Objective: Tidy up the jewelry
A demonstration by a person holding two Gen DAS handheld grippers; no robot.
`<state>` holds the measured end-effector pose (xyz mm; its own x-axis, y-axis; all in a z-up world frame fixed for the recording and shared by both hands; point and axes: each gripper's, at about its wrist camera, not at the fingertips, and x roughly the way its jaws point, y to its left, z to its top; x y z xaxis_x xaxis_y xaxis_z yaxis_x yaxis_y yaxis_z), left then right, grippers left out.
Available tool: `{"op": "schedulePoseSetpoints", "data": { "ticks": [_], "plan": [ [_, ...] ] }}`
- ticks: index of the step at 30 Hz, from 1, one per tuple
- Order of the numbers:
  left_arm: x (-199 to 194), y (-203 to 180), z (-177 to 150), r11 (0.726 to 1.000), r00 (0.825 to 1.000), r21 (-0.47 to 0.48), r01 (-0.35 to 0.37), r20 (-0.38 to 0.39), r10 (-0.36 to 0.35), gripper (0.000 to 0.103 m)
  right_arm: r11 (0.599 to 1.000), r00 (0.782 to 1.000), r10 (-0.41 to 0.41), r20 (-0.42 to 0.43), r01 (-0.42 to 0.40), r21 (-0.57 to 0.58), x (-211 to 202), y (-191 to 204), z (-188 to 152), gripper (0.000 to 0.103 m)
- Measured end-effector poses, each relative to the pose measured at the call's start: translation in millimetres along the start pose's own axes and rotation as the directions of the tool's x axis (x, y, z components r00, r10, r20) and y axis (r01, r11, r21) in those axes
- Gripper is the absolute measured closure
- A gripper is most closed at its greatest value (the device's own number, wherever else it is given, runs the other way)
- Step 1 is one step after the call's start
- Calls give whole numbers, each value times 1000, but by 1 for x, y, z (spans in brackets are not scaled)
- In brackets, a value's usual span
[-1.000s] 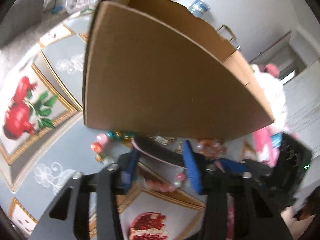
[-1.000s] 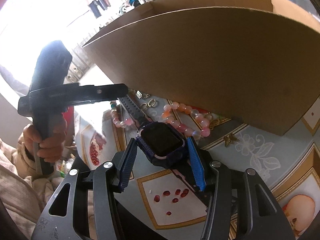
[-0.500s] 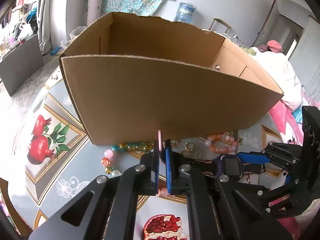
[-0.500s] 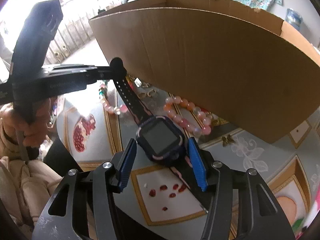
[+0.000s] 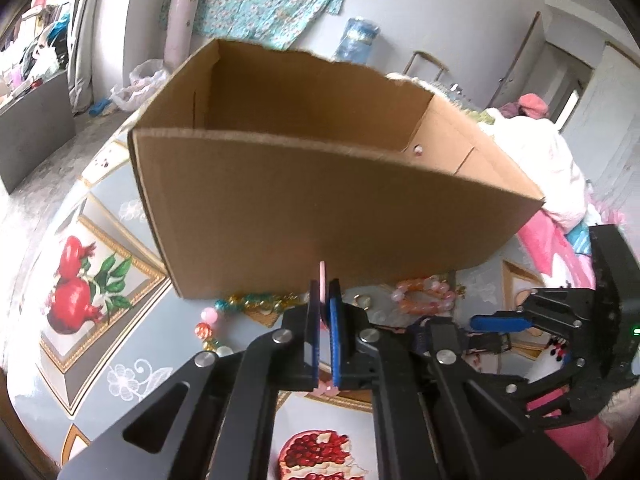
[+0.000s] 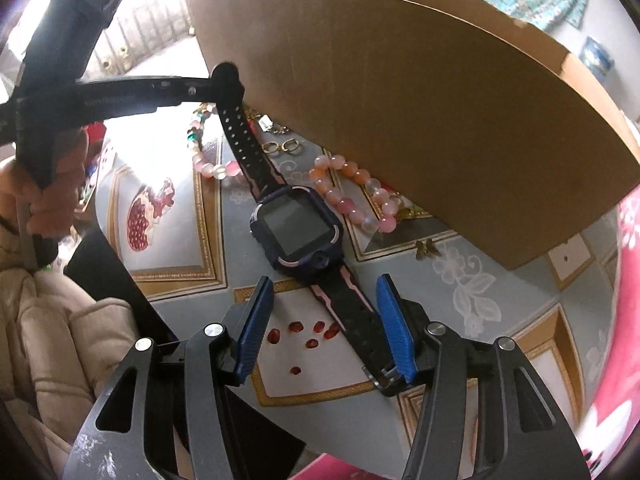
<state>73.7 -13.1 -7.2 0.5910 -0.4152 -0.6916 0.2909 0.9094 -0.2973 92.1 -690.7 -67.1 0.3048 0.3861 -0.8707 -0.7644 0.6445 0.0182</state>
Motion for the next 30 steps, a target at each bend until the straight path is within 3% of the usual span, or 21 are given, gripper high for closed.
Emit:
{"op": "schedulePoseSetpoints", "data": {
  "ticks": [7, 12, 16, 17, 23, 25, 30],
  "plan": [
    [-25, -21, 9, 994, 992, 48, 101, 73, -105, 100, 996, 999, 21, -26, -23, -84, 5, 9, 6, 53],
    [-37, -35, 12, 989, 985, 61, 133, 101, -139, 100, 998, 999, 31, 8, -30, -55, 2, 9, 13, 66],
    [-45, -43, 14, 991, 985, 68, 116, 117, -123, 100, 999, 999, 12, 51, -10, -38, 6, 12, 11, 70],
    [-47, -45, 14, 991, 986, 70, 111, 120, -119, 100, 999, 997, 26, 67, -24, -29, 4, 12, 9, 85],
    [-70, -66, 18, 989, 982, 111, 95, 154, -112, 100, 1000, 989, -4, 145, 2, 12, -7, 15, 2, 85],
    [-79, -72, 19, 987, 979, 130, 93, 169, -114, 100, 999, 984, -20, 175, 14, 35, -16, 13, 0, 102],
    [-105, -88, 39, 980, 967, 173, 100, 214, -137, 100, 994, 960, -50, 275, 21, 110, -56, -4, 4, 103]
  ]
}}
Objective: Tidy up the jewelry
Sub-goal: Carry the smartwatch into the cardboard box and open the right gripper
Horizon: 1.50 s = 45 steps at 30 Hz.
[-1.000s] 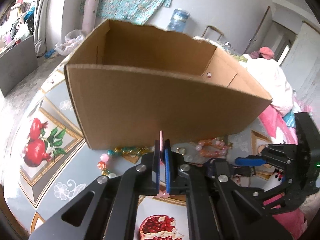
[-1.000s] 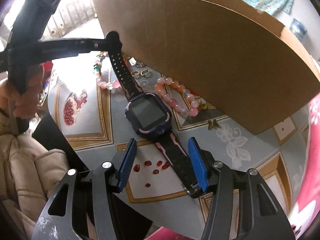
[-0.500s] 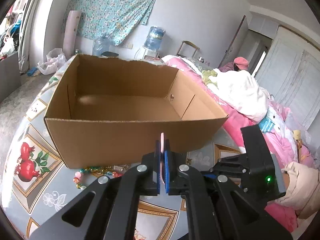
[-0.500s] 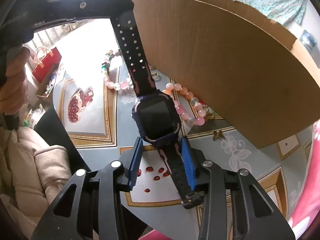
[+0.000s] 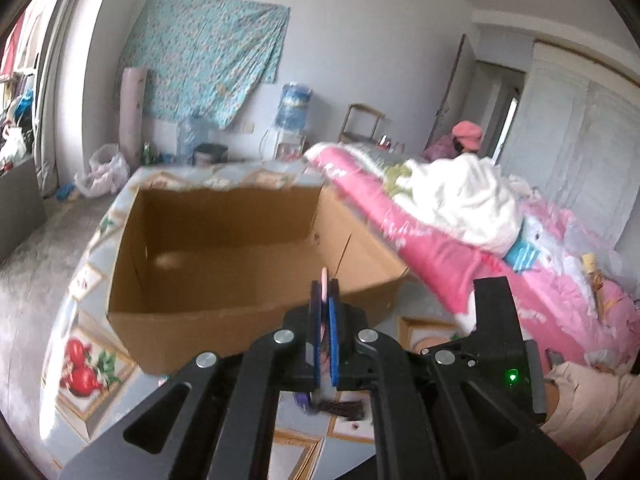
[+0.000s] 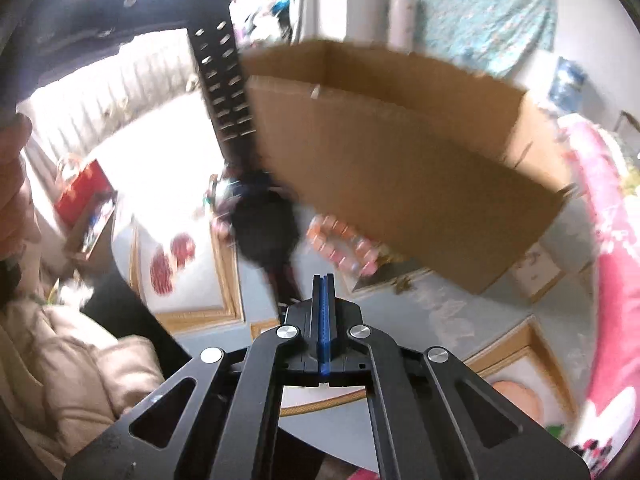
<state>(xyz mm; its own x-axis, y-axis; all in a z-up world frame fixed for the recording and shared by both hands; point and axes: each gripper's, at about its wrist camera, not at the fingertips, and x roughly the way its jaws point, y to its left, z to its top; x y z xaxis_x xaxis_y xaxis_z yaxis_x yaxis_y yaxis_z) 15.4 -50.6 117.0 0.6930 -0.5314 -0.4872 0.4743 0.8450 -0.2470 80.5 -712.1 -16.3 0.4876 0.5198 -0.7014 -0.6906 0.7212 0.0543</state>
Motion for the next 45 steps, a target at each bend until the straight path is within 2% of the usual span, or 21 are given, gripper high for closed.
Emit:
{"op": "schedulePoseSetpoints", "data": {
  "ticks": [4, 6, 7, 9, 10, 12, 14, 17, 19, 20, 23, 25, 28, 30, 32, 36, 39, 40, 42, 44, 45],
  "plan": [
    [-13, -6, 37, 999, 998, 22, 28, 53, -29, 100, 1000, 995, 4, 102, -6, 23, -32, -3, 29, 103],
    [-15, -6, 57, 999, 997, 23, 48, 54, -49, 100, 996, 988, 68, 140, -76, 47, -44, -8, 44, 97],
    [-15, -6, 64, 998, 997, 21, 61, 53, -62, 100, 987, 977, 135, 164, -147, 62, -49, -9, 51, 89],
    [-19, -7, 83, 996, 995, 25, 90, 51, -91, 100, 976, 957, 179, 230, -202, 82, -59, -12, 60, 38],
    [-22, -6, 90, 995, 994, 33, 97, 53, -98, 100, 970, 940, 201, 277, -229, 75, -64, -12, 66, 34],
    [-28, -8, 106, 992, 991, 55, 113, 67, -116, 100, 968, 924, 211, 318, -244, 66, -65, -11, 78, 34],
    [-33, -9, 120, 990, 989, 63, 126, 76, -130, 100, 971, 920, 186, 345, -225, 77, -62, -15, 91, 32],
    [-33, -8, 139, 989, 986, 60, 134, 88, -139, 100, 964, 913, 211, 349, -254, 84, -45, -15, 109, 32],
    [-31, -5, 148, 989, 984, 52, 138, 102, -143, 100, 973, 925, 171, 340, -214, 92, -33, -14, 120, 41],
    [-29, -3, 152, 990, 985, 50, 132, 109, -137, 100, 977, 935, 149, 323, -189, 95, -28, -14, 122, 64],
    [-20, 10, 157, 994, 986, 32, 102, 126, -105, 100, 981, 946, 123, 298, -163, 110, -15, -26, 133, 67],
    [-11, 23, 159, 997, 989, 9, 71, 130, -72, 100, 988, 958, 94, 272, -123, 92, -12, -30, 138, 67],
    [14, 51, 155, 999, 994, -26, -22, 102, 25, 100, 997, 986, 61, 155, -68, 40, 20, -43, 152, 70],
    [38, 73, 150, 994, 994, -56, -96, 40, 98, 100, 1000, 998, 15, 53, -15, -3, 44, -48, 160, 84],
    [75, 96, 139, 984, 986, -82, -159, -61, 154, 100, 999, 997, 8, -72, -11, -34, 76, -59, 170, 86],
    [140, 129, 112, 959, 937, -72, -276, -240, 252, 99, 987, 962, -84, -260, 44, -156, 136, -62, 179, 86],
    [165, 144, 98, 942, 902, -64, -329, -316, 293, 93, 985, 911, -94, -401, 27, -169, 175, -63, 175, 85],
    [168, 149, 94, 936, 892, -61, -347, -329, 309, 87, 985, 897, -102, -431, 30, -172, 185, -64, 173, 84],
    [169, 156, 92, 931, 884, -81, -357, -352, 308, 79, 984, 876, -108, -471, 26, -178, 196, -65, 169, 79],
    [161, 161, 95, 927, 893, -98, -361, -325, 313, 61, 984, 872, -105, -478, 22, -175, 197, -64, 167, 73],
    [158, 160, 97, 925, 893, -90, -370, -309, 327, 58, 985, 874, -99, -475, 17, -174, 195, -64, 166, 65]
  ]
}}
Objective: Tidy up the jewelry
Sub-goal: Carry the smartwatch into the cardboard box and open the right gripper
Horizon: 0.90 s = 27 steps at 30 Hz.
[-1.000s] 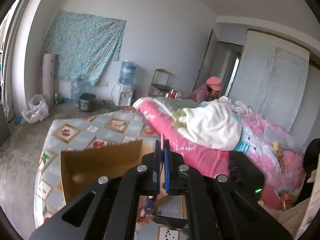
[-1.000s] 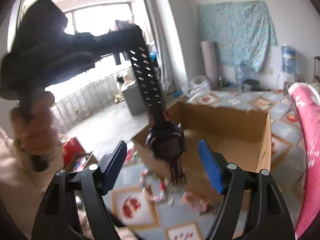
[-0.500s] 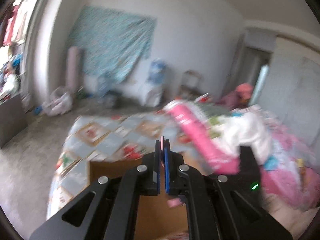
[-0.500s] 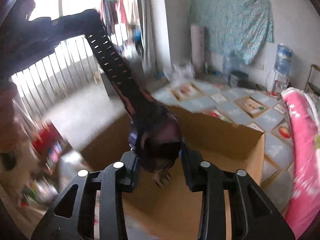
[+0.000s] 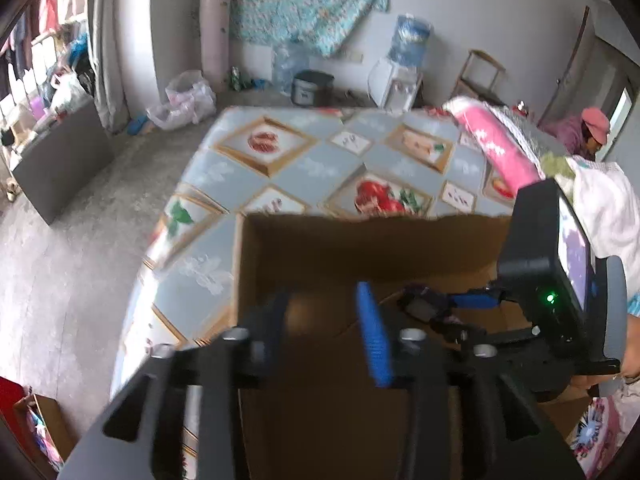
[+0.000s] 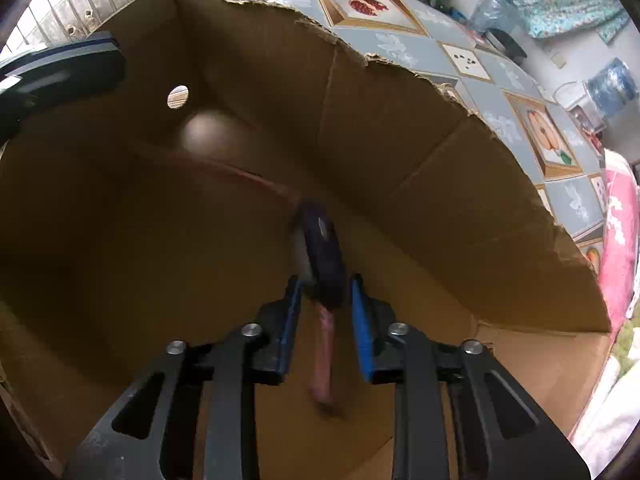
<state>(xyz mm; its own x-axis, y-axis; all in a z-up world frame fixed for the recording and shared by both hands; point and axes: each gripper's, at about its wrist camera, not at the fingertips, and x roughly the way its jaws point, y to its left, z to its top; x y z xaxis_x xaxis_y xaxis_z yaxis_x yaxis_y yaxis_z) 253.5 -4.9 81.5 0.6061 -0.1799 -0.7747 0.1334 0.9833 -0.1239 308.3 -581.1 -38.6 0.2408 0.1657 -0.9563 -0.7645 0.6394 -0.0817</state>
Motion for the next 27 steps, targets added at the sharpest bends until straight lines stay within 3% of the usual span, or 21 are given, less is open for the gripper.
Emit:
{"op": "schedulePoseSetpoints", "data": {
  "ticks": [3, 6, 11, 14, 17, 21, 23, 25, 27],
  "plan": [
    [-10, 6, -1, 1000, 999, 0, -6, 37, 6, 56, 998, 998, 59, 17, -59, 10, -8, 0, -8, 59],
    [-20, 10, -2, 1000, 998, -21, 14, 57, -13, 56, 979, 982, 190, 26, -191, 76, -17, -8, -19, 59],
    [-52, 17, -11, 998, 990, -47, 51, 134, -44, 56, 952, 967, 231, 108, -248, 180, -37, -29, -39, 60],
    [-68, 21, -20, 996, 984, -60, 59, 174, -47, 56, 933, 958, 235, 161, -269, 237, -46, -42, -47, 68],
    [-84, 21, -31, 996, 977, -67, 67, 207, -51, 56, 917, 957, 235, 171, -276, 286, -40, -57, -26, 80],
    [-98, 21, -47, 995, 971, -56, 79, 230, -64, 56, 918, 964, 223, 142, -257, 301, -19, -59, -1, 83],
    [-104, 22, -55, 996, 971, -49, 78, 232, -64, 56, 910, 958, 244, 153, -281, 306, -8, -61, 15, 83],
    [-106, 22, -61, 996, 971, -43, 80, 228, -68, 56, 903, 954, 274, 120, -298, 310, 1, -59, 17, 95],
    [-107, 24, -67, 996, 973, -42, 81, 221, -70, 56, 902, 950, 296, 95, -311, 300, 6, -53, 15, 100]
  ]
}}
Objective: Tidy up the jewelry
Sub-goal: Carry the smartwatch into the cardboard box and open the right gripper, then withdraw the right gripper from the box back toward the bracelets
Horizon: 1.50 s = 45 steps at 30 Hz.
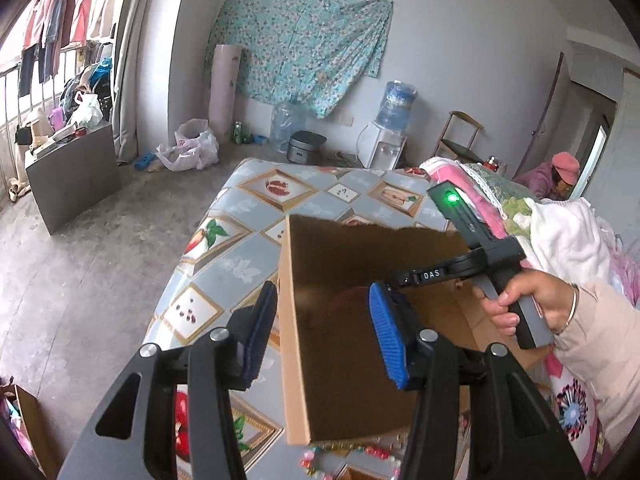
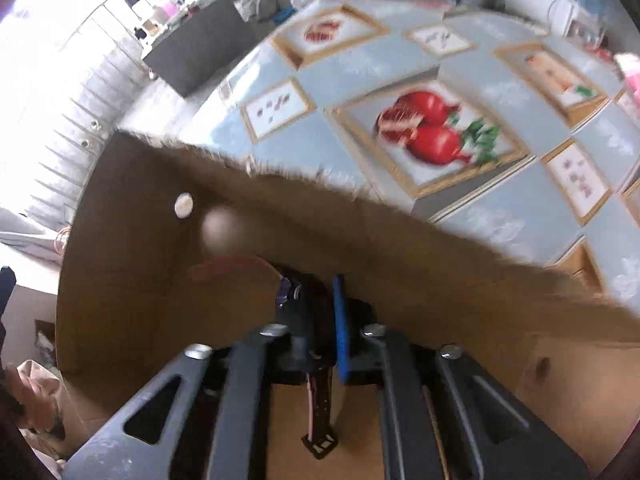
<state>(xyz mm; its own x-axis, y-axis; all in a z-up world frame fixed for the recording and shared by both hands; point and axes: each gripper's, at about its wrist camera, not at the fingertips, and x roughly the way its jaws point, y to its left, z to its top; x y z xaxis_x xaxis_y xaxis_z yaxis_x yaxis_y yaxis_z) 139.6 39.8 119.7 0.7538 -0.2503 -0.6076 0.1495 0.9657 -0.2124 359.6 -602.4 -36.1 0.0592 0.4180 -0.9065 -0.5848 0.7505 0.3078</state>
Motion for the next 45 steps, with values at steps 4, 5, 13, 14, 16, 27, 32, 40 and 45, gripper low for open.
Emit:
{"op": "schedulePoseSetpoints", "data": {
  "ticks": [4, 5, 13, 14, 16, 27, 32, 40, 45],
  "plan": [
    [-1, 6, -10, 1000, 1000, -4, -3, -9, 3, 56, 997, 999, -15, -39, 12, -82, 8, 22, -13, 100],
    [0, 7, -11, 1000, 1000, -7, -3, -14, 3, 56, 994, 999, -20, -46, 15, -104, 9, 28, -16, 100],
    [6, 14, -26, 999, 999, -44, 12, -46, -14, 56, 976, 998, 7, -61, -20, -216, -3, 62, -26, 86],
    [6, 15, -27, 999, 999, -45, 11, -45, -13, 56, 972, 998, 4, -68, -20, -234, -4, 67, -28, 85],
    [6, 17, -28, 999, 999, -49, 8, -45, -11, 56, 962, 996, -8, -93, -18, -273, -3, 77, -32, 85],
    [-2, 27, -39, 998, 999, -63, 28, -34, -30, 50, 920, 923, 46, -382, -188, -343, 7, 96, -67, 72],
    [-1, 30, -42, 996, 999, -78, 35, -39, -38, 50, 944, 939, -33, -342, -83, -320, 15, 84, -52, 79],
    [-5, 33, -43, 996, 999, -79, 30, -33, -32, 50, 951, 967, -138, -214, 68, -302, 4, 64, -28, 77],
    [-6, 32, -44, 996, 999, -82, 31, -31, -34, 49, 973, 984, -103, -145, 70, -220, -11, 59, -37, 70]
  ]
}}
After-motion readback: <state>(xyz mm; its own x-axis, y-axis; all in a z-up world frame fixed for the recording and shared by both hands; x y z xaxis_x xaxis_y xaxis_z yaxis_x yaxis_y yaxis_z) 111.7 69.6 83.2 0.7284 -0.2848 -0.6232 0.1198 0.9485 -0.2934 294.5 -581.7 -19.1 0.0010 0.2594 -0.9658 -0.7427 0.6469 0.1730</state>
